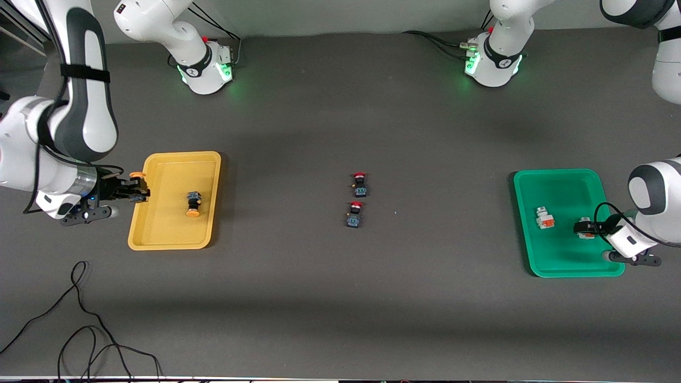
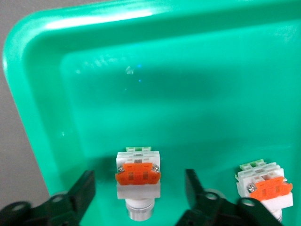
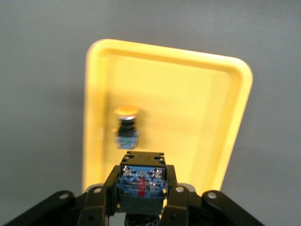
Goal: Place green and yellow buttons in trays
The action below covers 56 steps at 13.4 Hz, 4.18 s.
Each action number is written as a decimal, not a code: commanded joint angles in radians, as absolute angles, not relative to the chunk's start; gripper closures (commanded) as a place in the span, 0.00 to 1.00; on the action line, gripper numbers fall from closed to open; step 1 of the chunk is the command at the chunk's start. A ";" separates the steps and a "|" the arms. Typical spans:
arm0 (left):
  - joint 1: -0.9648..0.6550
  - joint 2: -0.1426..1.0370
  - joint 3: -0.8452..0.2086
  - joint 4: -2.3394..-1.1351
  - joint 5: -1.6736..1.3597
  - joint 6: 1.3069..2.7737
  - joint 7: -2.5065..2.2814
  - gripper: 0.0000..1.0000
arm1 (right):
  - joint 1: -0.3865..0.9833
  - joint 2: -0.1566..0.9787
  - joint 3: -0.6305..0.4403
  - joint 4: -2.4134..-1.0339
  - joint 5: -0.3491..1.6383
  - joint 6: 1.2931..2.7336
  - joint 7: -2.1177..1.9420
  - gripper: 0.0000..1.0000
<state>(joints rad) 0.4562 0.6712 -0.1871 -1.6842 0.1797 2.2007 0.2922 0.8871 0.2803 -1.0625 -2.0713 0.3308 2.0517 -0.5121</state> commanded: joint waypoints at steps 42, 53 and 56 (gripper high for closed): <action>-0.080 0.066 0.020 -1.523 -0.011 1.532 -0.078 0.00 | 1.213 0.632 -1.743 -1.439 0.635 1.270 -0.375 0.00; -0.077 0.064 0.020 -1.519 -0.002 1.532 -0.078 0.00 | 1.289 0.634 -1.724 -1.416 0.643 1.310 -0.158 0.00; -0.077 0.064 0.020 -1.519 -0.002 1.532 -0.078 0.00 | 1.269 0.595 -1.654 -1.390 0.626 1.312 -0.086 0.00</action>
<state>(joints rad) -0.0718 0.0924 0.0156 -1.4959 -0.0055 1.5242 -0.0620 1.2796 0.6359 -1.7020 -1.4222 0.6517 1.3009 -0.1588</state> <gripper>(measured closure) 0.000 0.000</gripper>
